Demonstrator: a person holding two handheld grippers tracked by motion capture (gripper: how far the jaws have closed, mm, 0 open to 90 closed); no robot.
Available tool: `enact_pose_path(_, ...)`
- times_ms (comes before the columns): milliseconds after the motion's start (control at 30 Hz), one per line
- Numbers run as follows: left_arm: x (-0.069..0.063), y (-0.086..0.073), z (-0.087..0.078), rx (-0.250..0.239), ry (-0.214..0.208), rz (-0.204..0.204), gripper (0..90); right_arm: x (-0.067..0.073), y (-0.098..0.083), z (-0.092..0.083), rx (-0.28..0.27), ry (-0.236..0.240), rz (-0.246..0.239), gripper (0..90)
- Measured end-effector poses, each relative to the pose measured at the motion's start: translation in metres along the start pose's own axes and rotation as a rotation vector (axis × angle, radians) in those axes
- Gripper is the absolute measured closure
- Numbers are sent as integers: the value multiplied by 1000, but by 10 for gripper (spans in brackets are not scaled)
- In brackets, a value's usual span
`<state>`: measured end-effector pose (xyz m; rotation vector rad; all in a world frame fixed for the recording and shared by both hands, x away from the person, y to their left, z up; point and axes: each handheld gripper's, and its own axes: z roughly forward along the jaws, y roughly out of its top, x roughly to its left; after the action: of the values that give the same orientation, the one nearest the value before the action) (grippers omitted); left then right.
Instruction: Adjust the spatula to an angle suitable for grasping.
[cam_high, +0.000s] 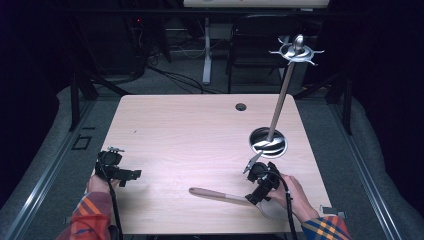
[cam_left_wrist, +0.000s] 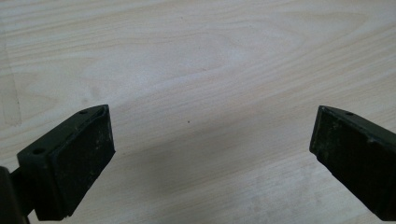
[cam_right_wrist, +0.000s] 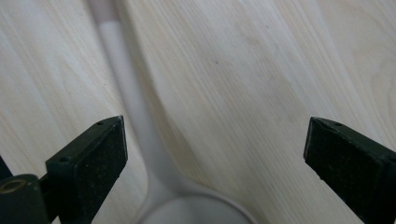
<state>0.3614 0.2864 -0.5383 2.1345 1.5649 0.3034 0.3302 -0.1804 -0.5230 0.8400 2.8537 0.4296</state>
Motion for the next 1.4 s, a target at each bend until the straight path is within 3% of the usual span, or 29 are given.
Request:
enact_pose_path(300, 1, 0, -1, -11, 5, -7, 0, 16, 18, 5, -15, 38, -56, 76)
enact_pose_path(433, 1, 1, -1, -3, 4, 1, 0, 20, 21, 9, -3, 33, -74, 102)
enact_pose_path(500, 0, 1, 0, -3, 6, 3, 0, 26, 25, 13, 14, 23, -109, 149)
enact_pose_path(767, 0, 1, 0, 4, 9, 9, 0, 35, 31, 18, 39, 33, -151, 331)
enact_pose_path(800, 0, 1, 0, 1, 13, 11, 0, 39, 33, 19, 44, 35, -172, 406)
enact_pose_path(1000, -1, 1, 0, -1, 16, 11, 0, 44, 36, 21, 58, 39, -197, 570)
enact_pose_path(1400, -1, 1, -1, -6, 24, 23, 0, 47, 35, 23, 84, 35, -226, 746)
